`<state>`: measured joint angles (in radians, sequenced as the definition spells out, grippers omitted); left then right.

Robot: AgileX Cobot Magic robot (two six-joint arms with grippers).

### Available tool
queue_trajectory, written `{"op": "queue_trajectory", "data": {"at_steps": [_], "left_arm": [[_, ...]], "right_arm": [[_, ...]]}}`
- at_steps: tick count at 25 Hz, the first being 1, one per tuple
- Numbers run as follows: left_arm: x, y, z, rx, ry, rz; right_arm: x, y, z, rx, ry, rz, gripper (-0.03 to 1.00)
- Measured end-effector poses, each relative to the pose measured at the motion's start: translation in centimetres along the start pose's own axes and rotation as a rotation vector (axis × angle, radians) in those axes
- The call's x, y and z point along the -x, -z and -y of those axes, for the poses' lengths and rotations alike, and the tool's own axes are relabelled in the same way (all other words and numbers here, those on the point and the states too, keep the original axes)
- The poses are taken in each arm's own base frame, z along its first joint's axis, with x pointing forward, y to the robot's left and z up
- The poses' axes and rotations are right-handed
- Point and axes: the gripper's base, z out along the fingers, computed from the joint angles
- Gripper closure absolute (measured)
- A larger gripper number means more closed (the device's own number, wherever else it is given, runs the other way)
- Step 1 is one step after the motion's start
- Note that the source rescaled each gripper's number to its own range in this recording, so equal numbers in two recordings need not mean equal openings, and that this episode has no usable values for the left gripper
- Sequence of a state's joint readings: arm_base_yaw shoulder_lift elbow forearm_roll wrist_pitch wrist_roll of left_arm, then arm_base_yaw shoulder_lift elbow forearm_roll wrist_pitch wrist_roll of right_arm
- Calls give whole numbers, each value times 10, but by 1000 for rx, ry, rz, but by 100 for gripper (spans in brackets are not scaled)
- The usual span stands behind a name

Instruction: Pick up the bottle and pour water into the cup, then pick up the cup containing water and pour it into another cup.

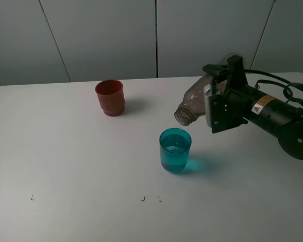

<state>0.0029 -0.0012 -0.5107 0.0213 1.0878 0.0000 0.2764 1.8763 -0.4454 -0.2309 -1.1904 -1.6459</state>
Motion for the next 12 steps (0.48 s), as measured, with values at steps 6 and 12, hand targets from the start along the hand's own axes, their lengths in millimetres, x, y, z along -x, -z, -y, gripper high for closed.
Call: {"op": "queue_trajectory", "data": {"at_steps": [6,12], "left_arm": [[0,0,0,0,0,0],[0,0,0,0,0,0]], "right_arm": [[2,0,0,0,-115,21,97],[3,3,-2,13,-276,21,97]]}}
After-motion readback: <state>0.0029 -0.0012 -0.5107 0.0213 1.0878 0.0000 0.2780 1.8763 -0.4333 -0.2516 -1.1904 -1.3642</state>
